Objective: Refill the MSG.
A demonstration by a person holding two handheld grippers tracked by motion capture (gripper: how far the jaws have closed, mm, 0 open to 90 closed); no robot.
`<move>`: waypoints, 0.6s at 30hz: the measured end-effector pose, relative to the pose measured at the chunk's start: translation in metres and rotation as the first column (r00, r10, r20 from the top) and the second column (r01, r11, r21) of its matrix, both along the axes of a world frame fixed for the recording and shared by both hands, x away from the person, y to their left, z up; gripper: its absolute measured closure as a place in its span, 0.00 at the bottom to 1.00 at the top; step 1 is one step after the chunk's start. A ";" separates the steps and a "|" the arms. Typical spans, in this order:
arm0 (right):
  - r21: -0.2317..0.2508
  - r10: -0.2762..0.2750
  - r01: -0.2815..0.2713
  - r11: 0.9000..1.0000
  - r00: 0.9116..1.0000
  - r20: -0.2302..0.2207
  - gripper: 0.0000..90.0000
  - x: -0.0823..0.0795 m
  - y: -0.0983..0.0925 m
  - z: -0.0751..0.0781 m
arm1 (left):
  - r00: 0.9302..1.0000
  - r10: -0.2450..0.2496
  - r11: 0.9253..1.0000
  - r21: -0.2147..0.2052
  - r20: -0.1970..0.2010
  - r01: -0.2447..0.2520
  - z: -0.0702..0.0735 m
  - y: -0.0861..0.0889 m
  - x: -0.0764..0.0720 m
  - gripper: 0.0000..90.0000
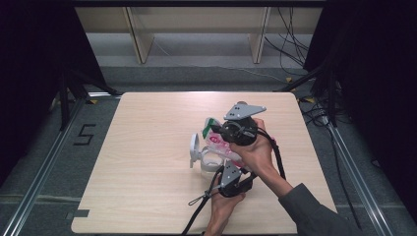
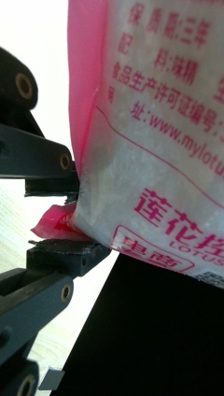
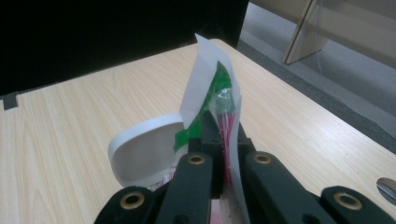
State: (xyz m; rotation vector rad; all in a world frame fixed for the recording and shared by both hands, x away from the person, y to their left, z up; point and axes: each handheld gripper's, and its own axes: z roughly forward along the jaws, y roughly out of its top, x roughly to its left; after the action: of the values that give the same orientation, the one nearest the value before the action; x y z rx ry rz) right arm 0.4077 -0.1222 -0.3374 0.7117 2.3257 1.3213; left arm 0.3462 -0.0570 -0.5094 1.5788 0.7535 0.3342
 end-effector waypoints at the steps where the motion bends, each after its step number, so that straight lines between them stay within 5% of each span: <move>1: -0.003 0.004 -0.004 1.000 1.000 -0.001 1.00 0.001 0.001 -0.001 | 1.000 -0.004 1.000 0.002 0.001 0.004 0.000 0.000 0.000 0.78; 18: -0.016 0.014 -0.015 1.000 1.000 -0.010 1.00 0.002 0.006 -0.005 | 1.000 -0.009 1.000 0.000 0.010 0.009 0.000 0.001 0.000 0.79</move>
State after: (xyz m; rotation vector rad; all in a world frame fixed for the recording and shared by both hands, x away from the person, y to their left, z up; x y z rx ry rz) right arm 0.4098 -0.1162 -0.3425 0.6993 2.3512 1.3061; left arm 0.3465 -0.0561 -0.5094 1.5789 0.7383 0.3351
